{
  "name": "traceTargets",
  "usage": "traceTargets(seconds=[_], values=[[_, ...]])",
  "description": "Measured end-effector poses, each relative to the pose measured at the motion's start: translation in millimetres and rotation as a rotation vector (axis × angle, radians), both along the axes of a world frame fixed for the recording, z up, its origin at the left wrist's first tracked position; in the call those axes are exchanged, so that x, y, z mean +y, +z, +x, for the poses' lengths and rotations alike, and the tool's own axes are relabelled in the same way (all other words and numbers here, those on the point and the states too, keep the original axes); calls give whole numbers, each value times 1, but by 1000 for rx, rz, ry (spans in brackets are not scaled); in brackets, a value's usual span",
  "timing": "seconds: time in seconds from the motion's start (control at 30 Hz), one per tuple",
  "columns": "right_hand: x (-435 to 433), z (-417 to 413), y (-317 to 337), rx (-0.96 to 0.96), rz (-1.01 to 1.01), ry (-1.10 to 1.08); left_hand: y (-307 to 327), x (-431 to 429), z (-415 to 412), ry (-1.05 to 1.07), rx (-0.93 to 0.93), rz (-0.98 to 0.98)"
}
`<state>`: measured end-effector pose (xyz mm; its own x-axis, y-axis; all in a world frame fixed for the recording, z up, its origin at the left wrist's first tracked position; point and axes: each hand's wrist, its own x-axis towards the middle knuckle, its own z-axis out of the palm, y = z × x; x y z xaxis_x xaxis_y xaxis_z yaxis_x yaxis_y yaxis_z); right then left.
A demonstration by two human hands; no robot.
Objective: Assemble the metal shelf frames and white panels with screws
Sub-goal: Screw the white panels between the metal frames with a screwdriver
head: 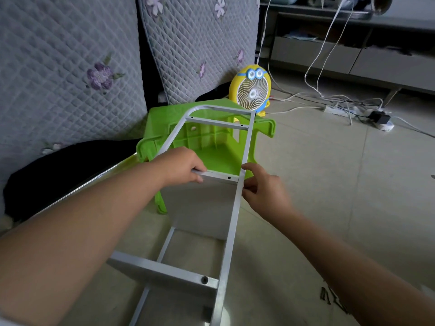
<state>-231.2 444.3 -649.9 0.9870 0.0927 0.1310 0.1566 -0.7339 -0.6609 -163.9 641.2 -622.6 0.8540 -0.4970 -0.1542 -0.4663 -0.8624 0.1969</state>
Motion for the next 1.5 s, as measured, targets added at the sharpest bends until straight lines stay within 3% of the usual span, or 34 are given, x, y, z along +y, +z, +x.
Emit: traceTargets(seconds=[1.03,1.3,1.5], values=[[4,3,-5,-36,12,20,5,-2,-12,5,-43,63],[-9,6,2,2,-119,115,2,-17,-17,-31,-136,221],[-7,6,4,-47,-406,137,8,-25,-19,-70,-231,443]])
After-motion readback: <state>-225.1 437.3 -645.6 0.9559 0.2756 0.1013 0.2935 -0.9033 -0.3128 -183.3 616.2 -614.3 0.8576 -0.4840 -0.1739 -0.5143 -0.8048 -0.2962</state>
